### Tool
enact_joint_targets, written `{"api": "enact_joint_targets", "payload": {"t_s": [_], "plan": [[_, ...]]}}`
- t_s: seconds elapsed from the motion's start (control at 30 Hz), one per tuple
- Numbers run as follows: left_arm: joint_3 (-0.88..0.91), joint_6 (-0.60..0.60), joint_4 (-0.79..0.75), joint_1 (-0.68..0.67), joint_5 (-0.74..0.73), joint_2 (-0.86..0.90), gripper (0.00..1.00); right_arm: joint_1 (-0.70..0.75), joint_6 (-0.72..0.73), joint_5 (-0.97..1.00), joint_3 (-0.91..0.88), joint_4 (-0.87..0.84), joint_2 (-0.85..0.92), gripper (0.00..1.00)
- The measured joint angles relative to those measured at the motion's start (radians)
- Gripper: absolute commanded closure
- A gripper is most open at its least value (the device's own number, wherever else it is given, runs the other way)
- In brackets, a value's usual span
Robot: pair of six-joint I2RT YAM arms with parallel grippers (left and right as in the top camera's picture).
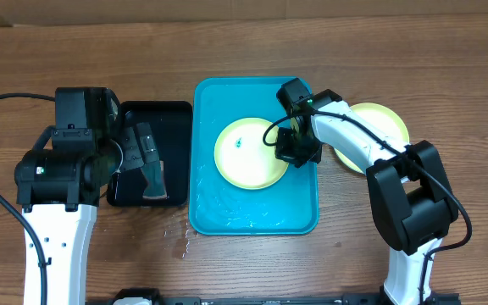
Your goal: Clean dirty plates on tray and stack at the side
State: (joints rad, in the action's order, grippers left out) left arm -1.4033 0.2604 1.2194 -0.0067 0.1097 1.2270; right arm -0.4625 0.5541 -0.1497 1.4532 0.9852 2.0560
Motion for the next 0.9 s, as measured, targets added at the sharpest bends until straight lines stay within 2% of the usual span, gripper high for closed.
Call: {"api": "enact_joint_targets", "payload": {"t_s": [0.2,0.3,0.5,0.63,0.77,0.83,0.9], "plan": [[0.0,0.0,0.0,0.0,0.0,0.0,0.0,0.004,0.0,-0.023,0.003,0.036,0.0,0.94],[0.0,0.0,0.0,0.0,0.0,0.0,0.0,0.011,-0.001,-0.039,0.017,0.088,-0.001,0.86],[0.0,0.0,0.0,0.0,0.0,0.0,0.0,0.016,0.002,-0.022,0.02,0.051,-0.008,0.73],[0.0,0.0,0.0,0.0,0.0,0.0,0.0,0.016,0.004,-0.01,0.02,0.041,-0.01,0.55],[0.0,0.0,0.0,0.0,0.0,0.0,0.0,0.016,0.008,0.0,0.02,0.035,-0.01,0.53],[0.0,0.0,0.0,0.0,0.0,0.0,0.0,0.013,0.022,0.002,0.019,0.032,-0.01,0.58],[0.0,0.0,0.0,0.0,0.0,0.0,0.0,0.01,0.032,0.004,0.014,0.024,-0.01,0.66]]}}
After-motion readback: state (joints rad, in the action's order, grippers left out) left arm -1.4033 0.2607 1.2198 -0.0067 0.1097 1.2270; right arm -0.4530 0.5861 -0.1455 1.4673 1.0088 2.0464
